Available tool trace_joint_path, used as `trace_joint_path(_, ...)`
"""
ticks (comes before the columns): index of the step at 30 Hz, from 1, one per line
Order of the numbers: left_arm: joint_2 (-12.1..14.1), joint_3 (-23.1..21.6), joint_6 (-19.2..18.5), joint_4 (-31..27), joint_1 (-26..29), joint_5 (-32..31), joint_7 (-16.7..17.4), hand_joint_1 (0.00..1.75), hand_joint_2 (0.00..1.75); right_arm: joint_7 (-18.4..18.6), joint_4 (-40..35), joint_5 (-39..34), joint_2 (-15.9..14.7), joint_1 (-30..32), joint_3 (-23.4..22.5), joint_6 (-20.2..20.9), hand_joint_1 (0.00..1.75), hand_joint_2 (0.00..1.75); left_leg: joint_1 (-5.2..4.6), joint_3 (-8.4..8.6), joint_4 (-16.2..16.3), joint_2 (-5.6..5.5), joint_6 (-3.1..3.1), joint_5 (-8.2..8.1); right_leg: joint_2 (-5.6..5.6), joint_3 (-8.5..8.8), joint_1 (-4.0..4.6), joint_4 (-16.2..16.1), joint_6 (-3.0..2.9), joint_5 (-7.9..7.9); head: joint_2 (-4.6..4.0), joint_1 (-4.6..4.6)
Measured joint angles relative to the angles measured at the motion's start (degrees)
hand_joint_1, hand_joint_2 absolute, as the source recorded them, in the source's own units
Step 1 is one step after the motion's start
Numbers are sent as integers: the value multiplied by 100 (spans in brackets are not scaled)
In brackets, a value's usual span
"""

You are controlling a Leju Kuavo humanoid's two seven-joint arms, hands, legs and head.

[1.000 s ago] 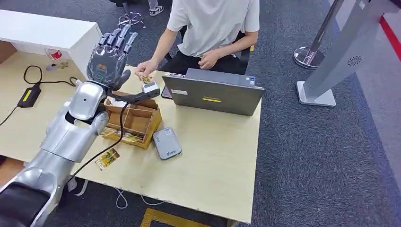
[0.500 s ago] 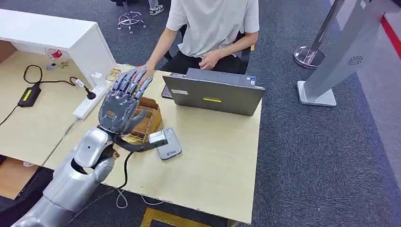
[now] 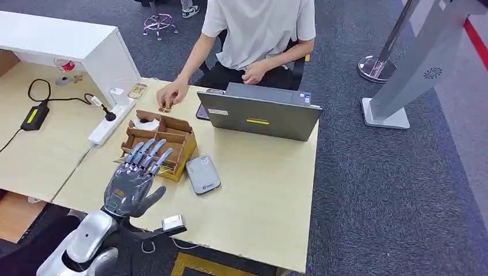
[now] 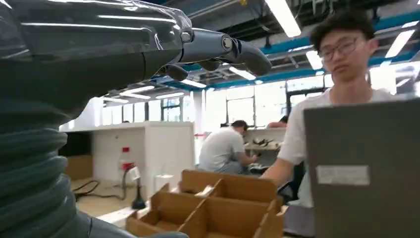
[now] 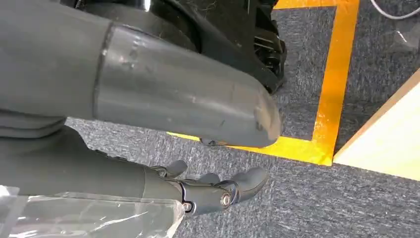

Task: Pass the card to the sensor for recognition and then transmit it.

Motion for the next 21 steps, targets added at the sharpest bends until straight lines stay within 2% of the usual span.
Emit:
trace_joint_path(3,27,305,-255,77,208,118,2,0,175,26,4,72,0,4,-7,2,0,0,1,0,0,0,0,1,-1,0,1,0,0,0,0,0)
trace_joint_path(9,27,764,-549,901,102,166,94,0,175,122,4,203,0,-17,-7,0,0,0,3,1,0,-5,-2,4,-4,3,2,1,-3,3,0,4)
trace_joint_path(18,-19,934,-575,1631,-149,120,164,0,175,142,4,288,0,-33,-7,0,0,0,0,1,2,-7,-2,3,-3,3,-1,0,-2,6,0,2)
trace_joint_path(21,-59,947,-411,1904,-339,-44,238,0,175,181,4,363,0,-47,-7,0,0,0,1,1,2,-8,-2,3,-4,1,-1,-1,-2,6,0,2)
